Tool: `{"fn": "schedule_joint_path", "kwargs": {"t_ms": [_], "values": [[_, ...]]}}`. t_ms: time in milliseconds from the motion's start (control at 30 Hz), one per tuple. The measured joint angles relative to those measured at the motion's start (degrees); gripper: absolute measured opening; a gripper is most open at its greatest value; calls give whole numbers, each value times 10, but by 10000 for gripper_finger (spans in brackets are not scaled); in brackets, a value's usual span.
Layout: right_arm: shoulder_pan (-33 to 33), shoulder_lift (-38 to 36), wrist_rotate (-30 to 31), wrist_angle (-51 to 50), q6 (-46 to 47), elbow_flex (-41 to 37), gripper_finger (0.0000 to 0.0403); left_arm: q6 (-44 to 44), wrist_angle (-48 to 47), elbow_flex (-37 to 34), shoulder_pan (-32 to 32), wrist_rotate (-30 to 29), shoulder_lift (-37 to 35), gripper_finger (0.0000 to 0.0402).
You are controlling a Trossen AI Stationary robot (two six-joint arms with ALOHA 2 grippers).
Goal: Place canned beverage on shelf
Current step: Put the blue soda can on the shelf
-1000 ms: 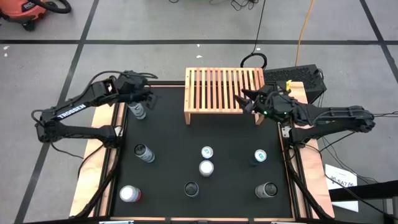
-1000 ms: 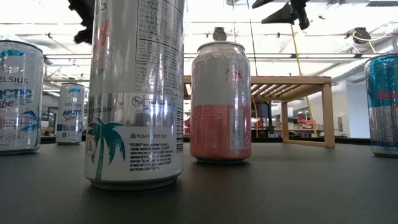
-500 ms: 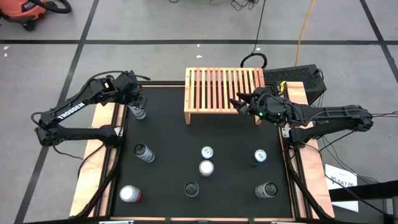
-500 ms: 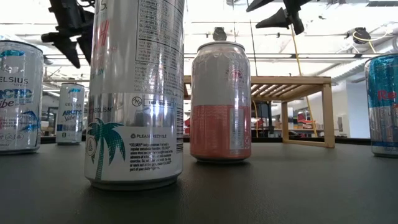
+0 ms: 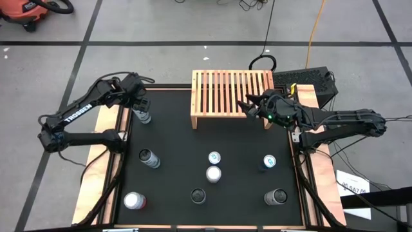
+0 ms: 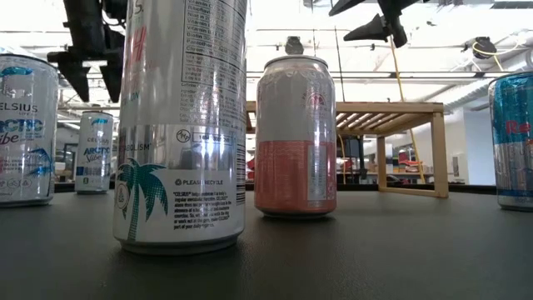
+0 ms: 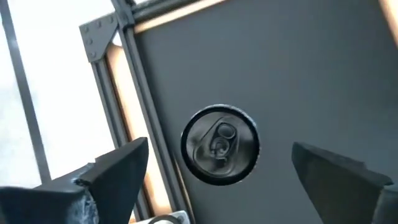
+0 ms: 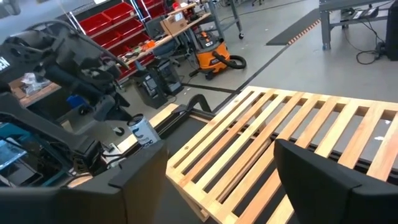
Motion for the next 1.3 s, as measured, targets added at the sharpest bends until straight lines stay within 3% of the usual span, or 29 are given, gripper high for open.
{"fn": "schedule_joint_path", "kwargs": {"t_ms": [233,467,867,1000,1100,1300], "values": [[-3,0,0,0,0,0,289,30,38,-38,43,68,19,392],[-3,0,0,0,-2,0,289,50,49,-67,79,81,32,373],[-21,0,-1,-9,0,0,288,90,61,-67,88,117,42,267],[-31,0,-26,-9,3,0,288,104,59,-63,88,123,47,243],[-37,0,-31,-9,13,0,288,105,40,-40,87,138,51,241],[-47,0,-38,-9,19,0,288,118,15,75,87,132,60,243]]}}
